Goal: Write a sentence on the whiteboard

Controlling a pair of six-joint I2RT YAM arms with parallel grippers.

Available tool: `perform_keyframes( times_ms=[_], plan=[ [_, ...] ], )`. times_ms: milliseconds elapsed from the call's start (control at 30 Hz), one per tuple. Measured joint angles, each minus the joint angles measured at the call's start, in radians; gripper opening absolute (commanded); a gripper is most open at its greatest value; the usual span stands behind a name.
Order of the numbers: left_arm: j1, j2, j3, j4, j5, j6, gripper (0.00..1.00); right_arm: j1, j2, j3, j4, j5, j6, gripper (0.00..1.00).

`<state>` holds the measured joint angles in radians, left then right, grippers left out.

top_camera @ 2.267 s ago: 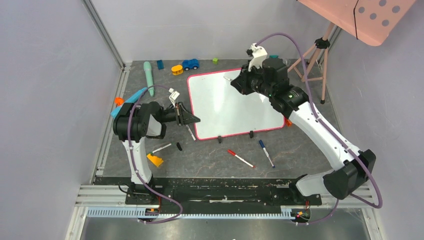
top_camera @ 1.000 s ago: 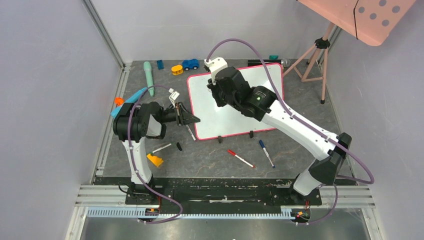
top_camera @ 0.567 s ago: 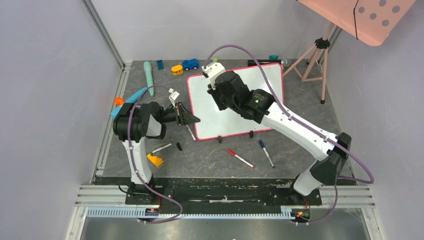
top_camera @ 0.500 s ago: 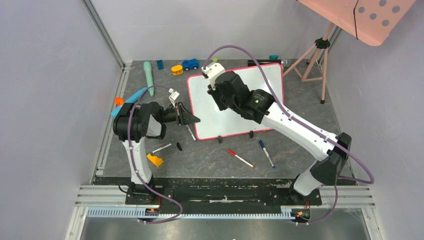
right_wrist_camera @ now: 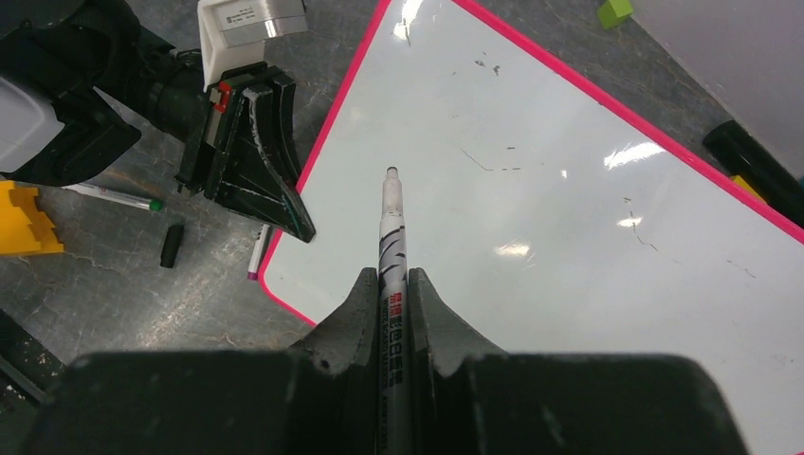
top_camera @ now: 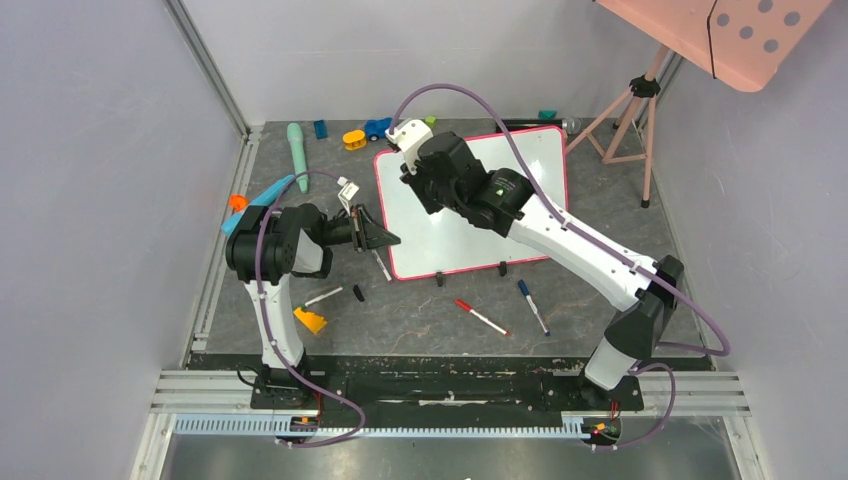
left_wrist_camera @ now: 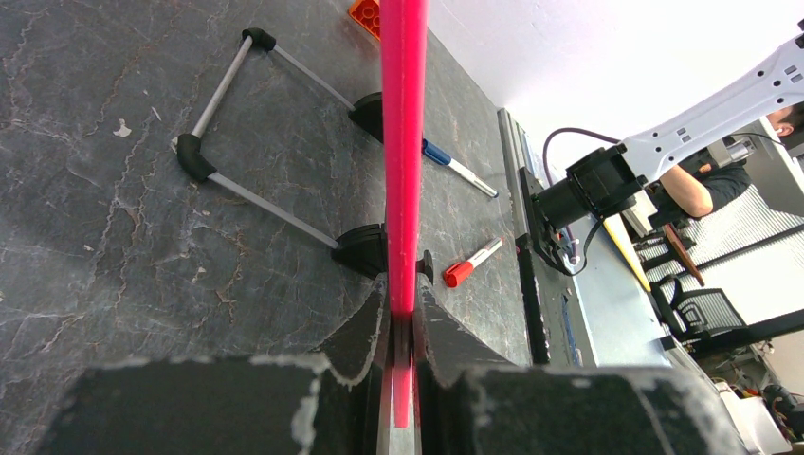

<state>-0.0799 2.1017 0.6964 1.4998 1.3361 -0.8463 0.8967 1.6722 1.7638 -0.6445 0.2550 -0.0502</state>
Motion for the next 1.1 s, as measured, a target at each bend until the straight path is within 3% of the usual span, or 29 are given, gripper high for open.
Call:
perform_keyframes(
  times_ms=[533,1100],
  plan=[
    [0.0,0.0,0.0,0.0,0.0,0.0,0.03,0.0,0.079,0.061,0.01,-0.043,0.016,0.0],
    [0.0,0.0,-0.011,0.006,-0.017,0.001,0.03,-0.013,0.217,0.19,0.046,0.061,0.026,0.0]
  ],
)
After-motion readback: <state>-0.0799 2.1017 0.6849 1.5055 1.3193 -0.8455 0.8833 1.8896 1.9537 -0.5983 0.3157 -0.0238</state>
